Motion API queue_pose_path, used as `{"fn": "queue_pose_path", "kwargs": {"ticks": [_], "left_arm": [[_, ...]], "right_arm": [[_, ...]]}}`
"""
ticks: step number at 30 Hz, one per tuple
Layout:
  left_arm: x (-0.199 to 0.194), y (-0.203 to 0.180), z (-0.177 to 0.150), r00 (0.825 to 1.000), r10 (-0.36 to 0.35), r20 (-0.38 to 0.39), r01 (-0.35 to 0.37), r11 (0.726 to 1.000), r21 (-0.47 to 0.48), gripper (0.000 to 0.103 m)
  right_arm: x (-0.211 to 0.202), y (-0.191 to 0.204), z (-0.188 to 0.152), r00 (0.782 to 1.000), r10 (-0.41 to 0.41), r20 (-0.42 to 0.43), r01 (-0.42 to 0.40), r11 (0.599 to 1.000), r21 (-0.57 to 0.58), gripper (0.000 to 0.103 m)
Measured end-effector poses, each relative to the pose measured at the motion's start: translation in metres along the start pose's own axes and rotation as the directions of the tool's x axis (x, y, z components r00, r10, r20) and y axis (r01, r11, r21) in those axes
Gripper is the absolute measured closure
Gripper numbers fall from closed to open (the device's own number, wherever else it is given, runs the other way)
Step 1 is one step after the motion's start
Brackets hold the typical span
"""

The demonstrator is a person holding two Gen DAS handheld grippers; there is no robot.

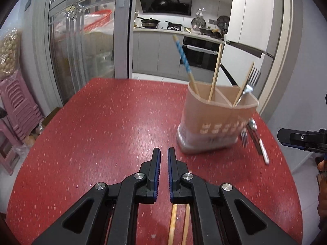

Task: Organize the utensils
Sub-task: 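Move both open tools back over the remaining utensils on the table, then grasp the clear dark spoon with the right tool while the left tool grasps the yellow-patterned chopstick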

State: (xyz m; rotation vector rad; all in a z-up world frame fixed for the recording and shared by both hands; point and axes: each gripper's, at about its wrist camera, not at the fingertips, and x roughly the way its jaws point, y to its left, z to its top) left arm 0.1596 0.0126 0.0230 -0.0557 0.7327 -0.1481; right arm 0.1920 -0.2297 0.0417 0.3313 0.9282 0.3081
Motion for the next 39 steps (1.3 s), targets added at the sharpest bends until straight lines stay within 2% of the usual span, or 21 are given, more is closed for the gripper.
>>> {"fn": "queue_pose_path", "kwargs": {"ticks": [2, 3, 4, 5, 7, 9, 11, 13, 18, 21, 28, 32, 34, 39], "left_arm": [[-0.004, 0.004, -0.009, 1.0, 0.002, -0.012, -0.002, 1.0, -0.001, 0.071], [-0.006, 0.006, -0.013, 1.0, 0.002, -0.019, -0.002, 1.0, -0.003, 0.068], [-0.007, 0.008, -0.017, 1.0, 0.006, -0.024, -0.006, 1.0, -0.005, 0.025], [-0.009, 0.01, -0.02, 0.999, 0.018, -0.032, -0.019, 1.0, -0.009, 0.0], [-0.015, 0.015, -0.028, 0.998, 0.056, -0.007, -0.056, 0.998, -0.018, 0.0], [-0.014, 0.017, -0.033, 0.998, 0.06, -0.008, -0.06, 0.998, -0.009, 0.0], [-0.013, 0.018, -0.039, 0.997, 0.075, -0.013, -0.075, 0.997, 0.002, 0.0], [-0.012, 0.019, -0.045, 0.995, 0.093, -0.023, -0.092, 0.996, 0.015, 0.0], [0.003, 0.025, -0.064, 0.991, 0.091, -0.096, -0.089, 0.996, 0.026, 0.0], [0.011, 0.029, -0.074, 0.985, 0.074, -0.154, -0.069, 0.997, 0.039, 0.0], [0.021, 0.024, -0.096, 0.974, 0.072, -0.215, -0.056, 0.995, 0.078, 0.0], [0.03, 0.018, -0.105, 0.963, 0.111, -0.245, -0.085, 0.99, 0.115, 0.0], [0.033, 0.019, -0.105, 0.961, 0.109, -0.255, -0.084, 0.991, 0.108, 0.0], [0.031, 0.023, -0.106, 0.959, 0.108, -0.262, -0.084, 0.991, 0.102, 0.0]], "right_arm": [[0.002, -0.001, -0.011, 1.0, -0.007, -0.017, 0.008, 1.0, 0.008, 0.029], [0.003, -0.002, -0.015, 1.0, -0.009, -0.024, 0.009, 1.0, 0.012, 0.029], [0.003, -0.003, -0.019, 0.999, -0.01, -0.031, 0.011, 1.0, 0.018, 0.029], [0.003, -0.003, -0.023, 0.999, -0.011, -0.036, 0.012, 1.0, 0.022, 0.029], [0.004, -0.004, -0.033, 0.999, -0.015, -0.046, 0.016, 0.999, 0.03, 0.025], [0.006, -0.004, -0.04, 0.998, -0.013, -0.055, 0.015, 0.999, 0.037, 0.024], [0.008, -0.003, -0.048, 0.998, -0.013, -0.062, 0.016, 0.999, 0.038, 0.017], [0.008, 0.0, -0.056, 0.998, -0.019, -0.058, 0.021, 0.999, 0.032, 0.016], [0.013, 0.009, -0.074, 0.995, -0.054, -0.079, 0.054, 0.999, -0.004, 0.016], [0.021, 0.011, -0.083, 0.985, -0.102, -0.139, 0.1, 0.995, -0.02, 0.016], [0.038, 0.013, -0.106, 0.971, -0.118, -0.206, 0.117, 0.993, -0.019, 0.016], [0.046, 0.022, -0.113, 0.965, -0.131, -0.227, 0.124, 0.991, -0.042, 0.016], [0.05, 0.026, -0.115, 0.963, -0.143, -0.229, 0.133, 0.989, -0.059, 0.019], [0.057, 0.032, -0.121, 0.955, -0.155, -0.253, 0.137, 0.987, -0.089, 0.042]]}}
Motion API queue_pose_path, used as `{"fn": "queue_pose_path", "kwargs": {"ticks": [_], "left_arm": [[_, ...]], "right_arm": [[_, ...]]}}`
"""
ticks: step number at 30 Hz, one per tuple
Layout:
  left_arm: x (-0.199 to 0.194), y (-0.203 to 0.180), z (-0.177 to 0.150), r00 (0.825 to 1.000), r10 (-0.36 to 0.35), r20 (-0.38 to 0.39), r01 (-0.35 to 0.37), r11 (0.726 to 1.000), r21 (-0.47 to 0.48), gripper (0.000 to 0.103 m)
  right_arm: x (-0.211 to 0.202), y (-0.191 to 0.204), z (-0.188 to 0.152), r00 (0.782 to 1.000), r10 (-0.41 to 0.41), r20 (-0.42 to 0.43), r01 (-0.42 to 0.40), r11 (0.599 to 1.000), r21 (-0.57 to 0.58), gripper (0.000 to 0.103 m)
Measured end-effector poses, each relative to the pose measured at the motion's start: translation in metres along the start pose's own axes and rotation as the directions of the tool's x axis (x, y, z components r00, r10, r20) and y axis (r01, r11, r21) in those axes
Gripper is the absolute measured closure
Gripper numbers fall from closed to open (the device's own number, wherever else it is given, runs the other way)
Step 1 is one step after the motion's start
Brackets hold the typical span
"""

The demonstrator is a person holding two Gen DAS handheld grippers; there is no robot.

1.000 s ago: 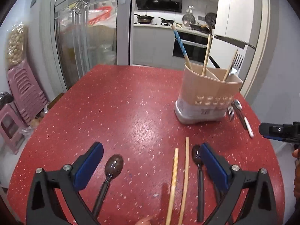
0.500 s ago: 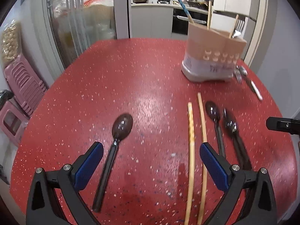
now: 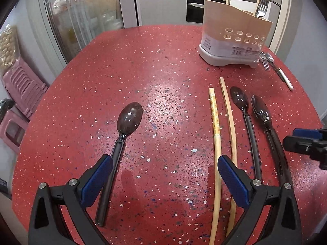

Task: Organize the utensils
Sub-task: 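Grasp the clear dark spoon with the right tool while the left tool grasps the yellow-patterned chopstick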

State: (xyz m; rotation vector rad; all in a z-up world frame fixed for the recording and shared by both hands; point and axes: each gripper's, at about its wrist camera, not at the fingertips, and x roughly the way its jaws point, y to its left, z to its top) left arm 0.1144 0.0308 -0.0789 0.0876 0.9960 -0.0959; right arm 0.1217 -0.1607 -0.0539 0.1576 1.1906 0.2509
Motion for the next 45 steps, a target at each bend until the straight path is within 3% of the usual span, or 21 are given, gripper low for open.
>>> {"fn": "queue_pose_path", "kwargs": {"ticks": [2, 5, 15, 25, 35, 39, 42, 43, 45], "left_arm": [[0.001, -0.001, 0.0, 1.0, 0.002, -0.002, -0.002, 1.0, 0.007, 0.0], [0.004, -0.003, 0.001, 1.0, 0.008, -0.007, -0.008, 1.0, 0.017, 0.0], [0.008, -0.011, 0.004, 1.0, 0.008, -0.005, -0.008, 1.0, 0.029, 0.0], [0.013, -0.013, 0.003, 0.999, 0.025, -0.025, -0.024, 0.999, 0.044, 0.0], [0.02, -0.023, 0.017, 0.999, 0.013, -0.04, -0.009, 0.995, 0.097, 0.0], [0.025, -0.031, 0.028, 0.999, 0.002, -0.052, 0.005, 0.99, 0.143, 0.0], [0.026, -0.036, 0.034, 0.996, -0.051, -0.078, 0.063, 0.985, 0.16, 0.0], [0.027, -0.038, 0.036, 0.994, -0.068, -0.09, 0.082, 0.983, 0.162, 0.001], [0.028, -0.04, 0.04, 0.986, -0.118, -0.116, 0.136, 0.978, 0.157, 0.01]], "right_arm": [[0.003, 0.0, -0.002, 1.0, -0.003, -0.013, 0.003, 1.0, -0.002, 0.052], [0.004, 0.002, -0.004, 1.0, -0.018, -0.01, 0.018, 1.0, -0.019, 0.056], [0.008, 0.023, -0.005, 0.995, -0.102, 0.001, 0.101, 0.987, -0.126, 0.06], [0.006, 0.012, -0.004, 0.99, -0.141, 0.009, 0.141, 0.982, -0.122, 0.063], [0.021, 0.027, 0.021, 0.98, -0.19, -0.049, 0.175, 0.958, -0.227, 0.063], [0.028, 0.034, 0.032, 0.978, -0.198, -0.067, 0.173, 0.948, -0.268, 0.063], [0.03, 0.037, 0.039, 0.977, -0.196, -0.085, 0.166, 0.948, -0.272, 0.064], [0.029, 0.036, 0.039, 0.978, -0.192, -0.085, 0.161, 0.947, -0.278, 0.066], [0.028, 0.036, 0.039, 0.979, -0.187, -0.082, 0.157, 0.946, -0.282, 0.086]]}}
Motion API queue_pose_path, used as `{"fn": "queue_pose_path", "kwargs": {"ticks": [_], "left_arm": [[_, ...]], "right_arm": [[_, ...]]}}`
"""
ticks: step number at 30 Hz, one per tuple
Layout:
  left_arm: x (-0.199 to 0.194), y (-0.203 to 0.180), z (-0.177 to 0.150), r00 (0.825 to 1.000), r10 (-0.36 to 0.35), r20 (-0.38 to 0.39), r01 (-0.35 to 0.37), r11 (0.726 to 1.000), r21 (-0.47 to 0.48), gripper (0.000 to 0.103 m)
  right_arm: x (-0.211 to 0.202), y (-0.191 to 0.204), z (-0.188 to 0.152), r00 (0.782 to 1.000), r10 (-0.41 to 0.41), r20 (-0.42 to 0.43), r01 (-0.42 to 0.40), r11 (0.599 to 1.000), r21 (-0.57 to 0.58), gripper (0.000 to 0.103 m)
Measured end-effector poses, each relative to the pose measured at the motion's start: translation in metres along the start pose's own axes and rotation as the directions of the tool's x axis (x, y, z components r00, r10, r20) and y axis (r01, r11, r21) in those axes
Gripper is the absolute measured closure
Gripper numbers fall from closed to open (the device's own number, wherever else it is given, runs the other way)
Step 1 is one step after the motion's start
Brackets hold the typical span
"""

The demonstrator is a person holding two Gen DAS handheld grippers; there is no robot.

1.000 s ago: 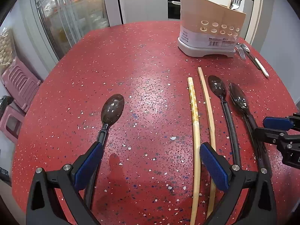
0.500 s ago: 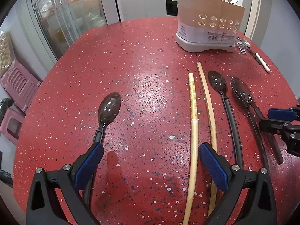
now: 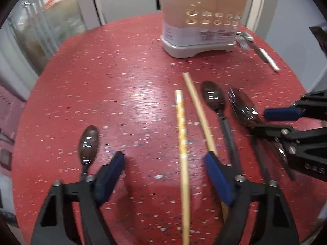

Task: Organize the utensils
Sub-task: 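Grasp the clear dark spoon with the right tool while the left tool grasps the yellow-patterned chopstick, then lift the spoon and chopstick with both tools and carry them over the beige holder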

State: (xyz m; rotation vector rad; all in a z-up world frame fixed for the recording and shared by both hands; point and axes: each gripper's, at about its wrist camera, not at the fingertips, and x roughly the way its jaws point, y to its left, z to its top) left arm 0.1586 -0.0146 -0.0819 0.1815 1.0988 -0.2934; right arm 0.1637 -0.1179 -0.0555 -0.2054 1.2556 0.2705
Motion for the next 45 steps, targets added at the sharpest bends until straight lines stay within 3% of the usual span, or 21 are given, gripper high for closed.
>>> {"fn": "queue_pose_path", "kwargs": {"ticks": [1, 6, 9, 10, 11, 17, 22, 26, 30, 37, 45], "left_arm": [[0.001, -0.001, 0.004, 1.0, -0.013, -0.011, 0.013, 1.0, 0.003, 0.012], [0.001, -0.008, 0.015, 0.997, -0.046, -0.067, 0.05, 0.997, 0.061, 0.027], [0.002, -0.017, 0.022, 0.994, -0.064, -0.093, 0.074, 0.992, 0.104, 0.05], [0.001, -0.019, 0.023, 0.993, -0.072, -0.098, 0.083, 0.99, 0.116, 0.067], [0.002, -0.02, 0.025, 0.992, -0.07, -0.103, 0.082, 0.989, 0.121, 0.07], [-0.004, -0.013, 0.013, 0.995, -0.085, -0.054, 0.088, 0.995, 0.053, 0.071], [-0.029, -0.006, 0.003, 0.992, -0.109, 0.061, 0.111, 0.993, -0.036, 0.071], [-0.056, -0.001, 0.007, 0.978, -0.119, 0.169, 0.137, 0.986, -0.095, 0.071], [-0.086, 0.004, 0.02, 0.954, -0.113, 0.279, 0.157, 0.978, -0.14, 0.071], [-0.125, 0.01, 0.061, 0.894, -0.09, 0.44, 0.184, 0.967, -0.177, 0.071], [-0.143, 0.022, 0.117, 0.842, -0.069, 0.535, 0.213, 0.954, -0.212, 0.071]], "right_arm": [[-0.001, -0.001, -0.001, 1.0, 0.004, 0.0, -0.004, 1.0, 0.004, 0.09], [-0.002, -0.017, -0.008, 0.998, 0.049, 0.032, -0.05, 0.998, 0.048, 0.09], [-0.01, -0.026, -0.014, 0.994, 0.085, 0.062, -0.09, 0.993, 0.075, 0.09], [-0.013, -0.029, -0.016, 0.993, 0.094, 0.074, -0.099, 0.992, 0.078, 0.09], [-0.016, -0.031, -0.019, 0.991, 0.102, 0.084, -0.108, 0.991, 0.08, 0.09], [-0.04, -0.044, -0.03, 0.976, 0.147, 0.159, -0.164, 0.981, 0.103, 0.09], [-0.057, -0.059, -0.033, 0.961, 0.176, 0.215, -0.207, 0.97, 0.129, 0.09], [-0.063, -0.062, -0.029, 0.946, 0.189, 0.262, -0.235, 0.959, 0.157, 0.09], [-0.083, -0.076, -0.026, 0.924, 0.196, 0.328, -0.268, 0.944, 0.193, 0.09], [-0.112, -0.098, -0.008, 0.888, 0.194, 0.418, -0.305, 0.927, 0.217, 0.09], [-0.139, -0.119, 0.029, 0.848, 0.169, 0.502, -0.317, 0.922, 0.224, 0.09]]}}
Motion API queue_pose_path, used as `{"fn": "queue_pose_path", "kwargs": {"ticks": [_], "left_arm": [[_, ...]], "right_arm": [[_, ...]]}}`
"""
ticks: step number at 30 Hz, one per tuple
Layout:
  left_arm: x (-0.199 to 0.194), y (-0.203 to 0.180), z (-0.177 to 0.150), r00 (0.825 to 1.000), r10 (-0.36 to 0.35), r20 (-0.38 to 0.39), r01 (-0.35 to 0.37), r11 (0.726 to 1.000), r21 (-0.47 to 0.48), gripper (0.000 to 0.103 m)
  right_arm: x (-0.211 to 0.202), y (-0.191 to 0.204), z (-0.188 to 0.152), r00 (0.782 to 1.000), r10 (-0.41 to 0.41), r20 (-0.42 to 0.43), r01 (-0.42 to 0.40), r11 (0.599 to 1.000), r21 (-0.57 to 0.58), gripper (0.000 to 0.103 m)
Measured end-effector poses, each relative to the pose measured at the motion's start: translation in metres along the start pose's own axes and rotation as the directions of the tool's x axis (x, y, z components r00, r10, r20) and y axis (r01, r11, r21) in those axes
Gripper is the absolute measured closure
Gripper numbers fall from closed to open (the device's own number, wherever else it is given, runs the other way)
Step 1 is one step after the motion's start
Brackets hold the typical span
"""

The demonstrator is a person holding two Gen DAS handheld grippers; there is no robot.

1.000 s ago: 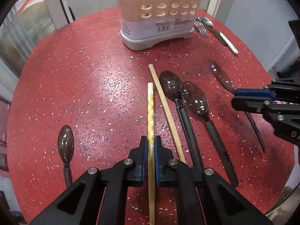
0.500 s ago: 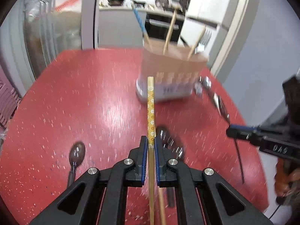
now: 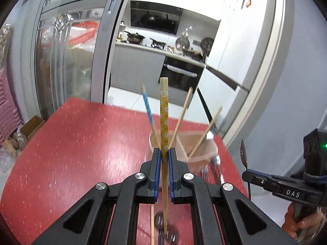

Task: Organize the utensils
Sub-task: 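Lift the spoon and chopstick with both tools and carry them over the beige holder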

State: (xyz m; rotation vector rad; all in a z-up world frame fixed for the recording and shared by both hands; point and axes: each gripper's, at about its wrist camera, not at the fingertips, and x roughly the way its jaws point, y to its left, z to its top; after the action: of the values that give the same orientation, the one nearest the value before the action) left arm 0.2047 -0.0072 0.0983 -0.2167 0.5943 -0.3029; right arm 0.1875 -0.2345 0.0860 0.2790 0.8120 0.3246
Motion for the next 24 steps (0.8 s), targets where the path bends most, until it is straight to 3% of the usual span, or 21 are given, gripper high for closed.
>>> {"fn": "queue_pose_path", "kwargs": {"ticks": [11, 17, 24], "left_arm": [[0.004, -0.01, 0.067, 0.985, -0.015, 0.17, 0.015, 1.0, -0.003, 0.071], [0.024, -0.013, 0.075, 0.977, 0.03, 0.209, -0.034, 0.999, 0.018, 0.071], [0.049, -0.01, 0.07, 0.972, 0.068, 0.224, -0.078, 0.996, 0.036, 0.071]], "right_arm": [[0.01, 0.01, 0.076, 0.988, 0.032, 0.149, -0.029, 0.999, -0.025, 0.09], [0.032, 0.012, 0.099, 0.977, 0.019, 0.213, -0.01, 0.999, -0.044, 0.09], [0.063, 0.009, 0.102, 0.966, -0.009, 0.257, 0.026, 0.998, -0.064, 0.09]]}}
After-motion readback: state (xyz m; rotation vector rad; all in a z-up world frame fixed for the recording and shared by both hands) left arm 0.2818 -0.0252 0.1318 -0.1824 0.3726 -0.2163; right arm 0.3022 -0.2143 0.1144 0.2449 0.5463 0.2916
